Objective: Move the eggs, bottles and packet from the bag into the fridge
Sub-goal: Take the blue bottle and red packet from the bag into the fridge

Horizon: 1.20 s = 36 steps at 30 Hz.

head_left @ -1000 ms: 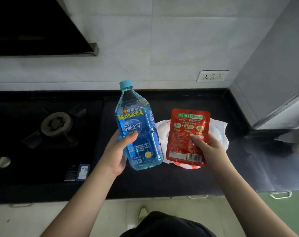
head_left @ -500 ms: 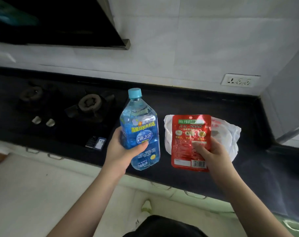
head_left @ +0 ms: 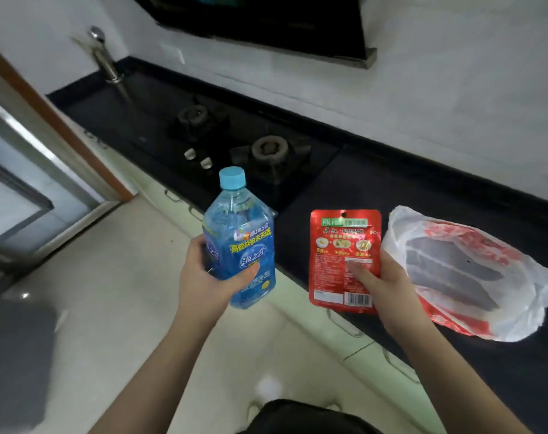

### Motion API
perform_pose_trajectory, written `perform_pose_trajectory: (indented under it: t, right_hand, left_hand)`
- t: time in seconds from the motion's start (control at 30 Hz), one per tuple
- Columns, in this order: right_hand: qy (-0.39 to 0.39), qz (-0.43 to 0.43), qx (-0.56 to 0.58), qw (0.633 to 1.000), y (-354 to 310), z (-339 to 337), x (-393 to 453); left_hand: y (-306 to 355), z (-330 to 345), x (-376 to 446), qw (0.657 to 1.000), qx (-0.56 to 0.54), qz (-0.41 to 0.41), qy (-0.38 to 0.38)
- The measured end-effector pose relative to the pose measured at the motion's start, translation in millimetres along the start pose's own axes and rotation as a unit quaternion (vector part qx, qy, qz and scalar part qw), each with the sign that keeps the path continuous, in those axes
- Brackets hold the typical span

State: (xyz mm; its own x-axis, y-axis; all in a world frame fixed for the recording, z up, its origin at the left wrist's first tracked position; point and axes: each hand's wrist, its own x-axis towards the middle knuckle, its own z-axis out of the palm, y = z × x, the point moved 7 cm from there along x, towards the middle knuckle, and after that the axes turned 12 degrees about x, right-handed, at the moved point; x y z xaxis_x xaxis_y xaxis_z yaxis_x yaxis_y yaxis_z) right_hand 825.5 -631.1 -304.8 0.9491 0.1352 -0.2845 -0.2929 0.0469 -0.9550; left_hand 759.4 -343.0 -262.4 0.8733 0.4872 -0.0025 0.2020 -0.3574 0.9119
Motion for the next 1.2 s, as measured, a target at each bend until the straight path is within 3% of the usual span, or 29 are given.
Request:
perform_pose_trajectory:
  t: [0.4, 0.63, 1.2]
  right_hand:
    - [-0.194, 0.011, -0.093, 0.977, 24.1, 185.1, -22.2]
    - [-0.289, -0.009, -0.073, 0.954, 28.1, 299.3, -81.3]
    - [-0.44, -0.007, -0.116, 0.89, 51.7, 513.1, -152.5]
  left_hand:
    - [-80.7, -167.3, -81.9, 0.979, -0.056, -0.092, 0.175]
    - [-127.5, -269.2, -146.2, 0.958, -0.05, -0.126, 0.253]
    - [-179.6, -436.4, -220.0, 0.895, -0.074, -0.164, 0.407]
